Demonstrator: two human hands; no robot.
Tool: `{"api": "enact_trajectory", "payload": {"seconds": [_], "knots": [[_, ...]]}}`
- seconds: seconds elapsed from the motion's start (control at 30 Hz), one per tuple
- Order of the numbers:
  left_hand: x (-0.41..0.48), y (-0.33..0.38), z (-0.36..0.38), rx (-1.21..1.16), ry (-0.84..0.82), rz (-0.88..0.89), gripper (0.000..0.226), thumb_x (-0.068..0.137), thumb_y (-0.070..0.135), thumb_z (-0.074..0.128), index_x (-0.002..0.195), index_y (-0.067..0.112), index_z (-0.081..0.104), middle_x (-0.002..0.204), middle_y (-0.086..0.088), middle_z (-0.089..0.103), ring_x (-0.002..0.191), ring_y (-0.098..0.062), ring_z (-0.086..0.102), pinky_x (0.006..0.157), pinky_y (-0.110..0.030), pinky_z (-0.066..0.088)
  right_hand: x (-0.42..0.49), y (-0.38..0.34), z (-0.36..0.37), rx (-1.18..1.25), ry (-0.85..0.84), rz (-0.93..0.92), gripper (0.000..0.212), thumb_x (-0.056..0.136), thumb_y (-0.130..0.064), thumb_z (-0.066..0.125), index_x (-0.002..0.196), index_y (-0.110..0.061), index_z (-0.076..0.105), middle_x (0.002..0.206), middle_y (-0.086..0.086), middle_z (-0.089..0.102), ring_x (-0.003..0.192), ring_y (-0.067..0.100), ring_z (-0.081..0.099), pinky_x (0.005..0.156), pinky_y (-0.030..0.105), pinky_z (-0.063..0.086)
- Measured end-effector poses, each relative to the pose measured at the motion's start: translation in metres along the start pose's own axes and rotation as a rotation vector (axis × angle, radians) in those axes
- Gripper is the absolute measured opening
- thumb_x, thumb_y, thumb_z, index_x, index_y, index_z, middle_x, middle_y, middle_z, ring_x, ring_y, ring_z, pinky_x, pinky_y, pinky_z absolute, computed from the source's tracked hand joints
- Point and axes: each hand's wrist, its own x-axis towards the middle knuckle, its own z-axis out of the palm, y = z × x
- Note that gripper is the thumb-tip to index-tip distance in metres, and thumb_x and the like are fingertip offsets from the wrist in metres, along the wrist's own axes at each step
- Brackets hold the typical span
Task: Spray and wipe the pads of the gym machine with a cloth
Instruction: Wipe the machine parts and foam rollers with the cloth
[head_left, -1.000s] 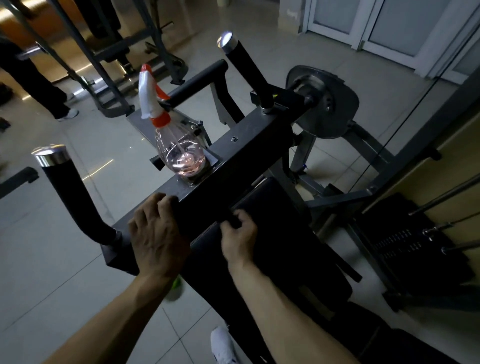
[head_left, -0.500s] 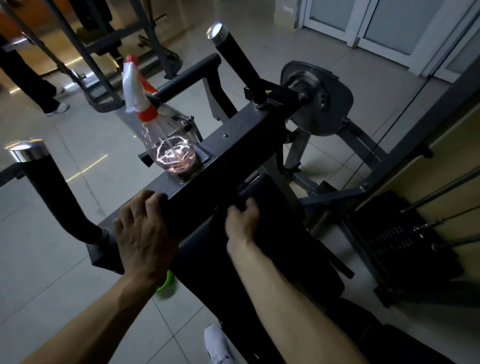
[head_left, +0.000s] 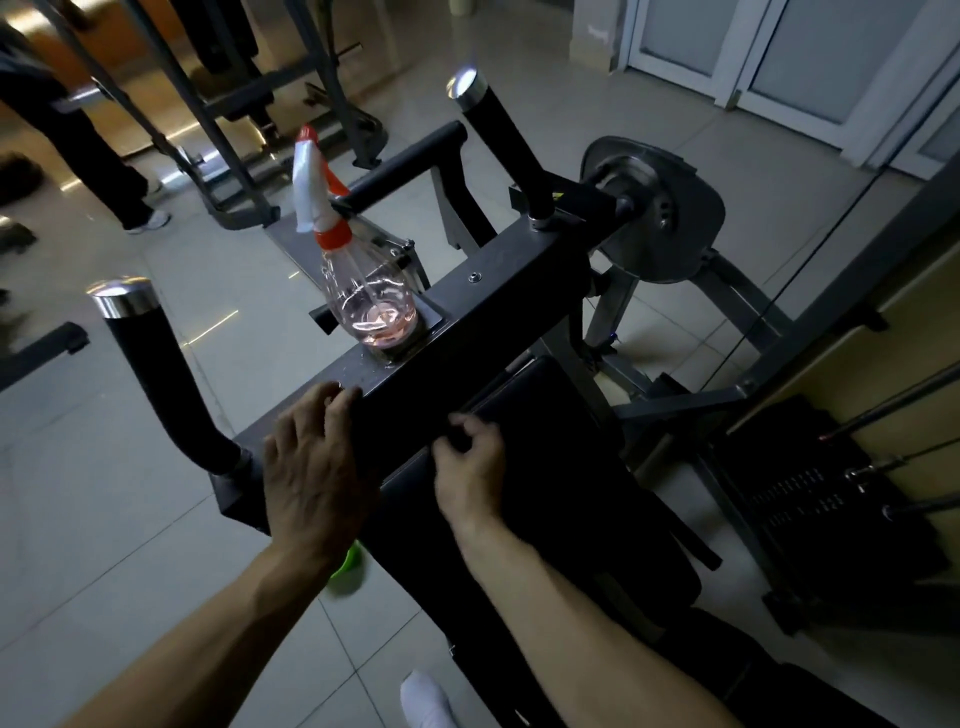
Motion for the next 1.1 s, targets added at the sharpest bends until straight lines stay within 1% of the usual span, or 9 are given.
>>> {"api": "enact_trajectory", "payload": {"seconds": [0.07, 0.2, 0.37, 0.47, 0.53, 0.63, 0.8, 1.0, 1.1], "knots": [[-0.008, -0.006, -0.001, -0.027, 0.004, 0.053, 0.094, 0.071, 0.021, 0.089, 0.151, 0.008, 0.043, 0.15, -0.019, 0.041, 0.128, -0.04, 0.045, 0.103, -0.05, 0.042, 0.035, -0.018, -0.013, 0.011, 0.121, -0.057, 0.026, 0.094, -0.003, 0.068, 0.109, -0.024, 0.071, 0.124, 0.0, 0.056, 0.108, 0.011, 0.06, 0.078, 0.002, 0.045], [-0.022, -0.023, -0.013, -0.039, 0.085, 0.121, 0.088, 0.07, 0.002, 0.084, 0.149, 0.002, 0.045, 0.143, -0.023, 0.046, 0.123, -0.039, 0.045, 0.103, -0.052, 0.044, 0.051, -0.041, -0.007, 0.049, 0.297, -0.163, 0.027, 0.092, -0.001, 0.067, 0.107, -0.023, 0.074, 0.12, -0.001, 0.059, 0.112, 0.015, 0.062, 0.09, 0.015, 0.051], [-0.028, -0.045, -0.017, 0.002, 0.057, 0.129, 0.085, 0.06, 0.0, 0.085, 0.139, 0.003, 0.054, 0.13, -0.024, 0.052, 0.11, -0.043, 0.05, 0.091, -0.053, 0.047, -0.031, -0.001, 0.041, -0.169, 0.084, -0.331, 0.026, 0.09, 0.001, 0.068, 0.108, -0.017, 0.073, 0.116, -0.008, 0.053, 0.105, 0.007, 0.057, 0.094, 0.023, 0.053], [-0.028, -0.048, -0.018, 0.004, 0.065, 0.166, 0.082, 0.062, 0.0, 0.082, 0.139, 0.002, 0.054, 0.128, -0.022, 0.053, 0.108, -0.042, 0.052, 0.09, -0.05, 0.047, -0.036, 0.003, 0.038, -0.197, -0.029, -0.364, 0.026, 0.088, 0.002, 0.07, 0.103, -0.018, 0.074, 0.114, -0.005, 0.057, 0.103, 0.007, 0.06, 0.09, 0.012, 0.051], [-0.029, -0.053, -0.019, 0.0, 0.061, 0.195, 0.081, 0.064, -0.002, 0.081, 0.14, 0.002, 0.053, 0.129, -0.021, 0.051, 0.107, -0.042, 0.052, 0.089, -0.051, 0.048, -0.013, -0.012, 0.024, -0.181, 0.091, -0.401, 0.029, 0.085, 0.005, 0.069, 0.102, -0.017, 0.076, 0.113, 0.003, 0.063, 0.101, 0.01, 0.061, 0.089, 0.011, 0.048], [-0.03, -0.06, -0.016, -0.003, 0.061, 0.228, 0.077, 0.067, 0.0, 0.084, 0.138, 0.004, 0.054, 0.129, -0.019, 0.05, 0.106, -0.039, 0.052, 0.087, -0.052, 0.05, 0.033, -0.039, 0.008, -0.14, 0.364, -0.342, 0.028, 0.087, 0.002, 0.069, 0.108, -0.016, 0.074, 0.117, 0.008, 0.066, 0.108, 0.017, 0.061, 0.097, 0.029, 0.052], [-0.032, -0.06, -0.014, 0.014, 0.047, 0.219, 0.075, 0.067, 0.003, 0.08, 0.138, 0.006, 0.055, 0.133, -0.019, 0.051, 0.11, -0.039, 0.049, 0.087, -0.051, 0.05, -0.009, -0.021, 0.046, -0.169, 0.323, -0.337, 0.027, 0.09, 0.004, 0.066, 0.111, -0.011, 0.072, 0.12, 0.003, 0.057, 0.101, 0.005, 0.054, 0.093, 0.006, 0.043], [-0.036, -0.064, -0.015, -0.006, 0.055, 0.257, 0.078, 0.071, 0.013, 0.084, 0.142, 0.007, 0.051, 0.137, -0.02, 0.048, 0.112, -0.038, 0.048, 0.09, -0.05, 0.049, -0.07, 0.017, 0.069, -0.223, 0.124, -0.41, 0.029, 0.088, 0.005, 0.07, 0.11, -0.012, 0.074, 0.111, -0.008, 0.055, 0.097, 0.002, 0.057, 0.086, 0.004, 0.045], [-0.043, -0.07, -0.015, 0.01, 0.041, 0.307, 0.088, 0.073, 0.002, 0.078, 0.152, 0.002, 0.041, 0.147, -0.021, 0.041, 0.12, -0.04, 0.046, 0.096, -0.051, 0.05, -0.023, -0.008, 0.05, -0.214, 0.275, -0.443, 0.03, 0.086, 0.006, 0.066, 0.109, -0.01, 0.076, 0.111, 0.003, 0.063, 0.101, 0.014, 0.062, 0.089, 0.005, 0.039]]}}
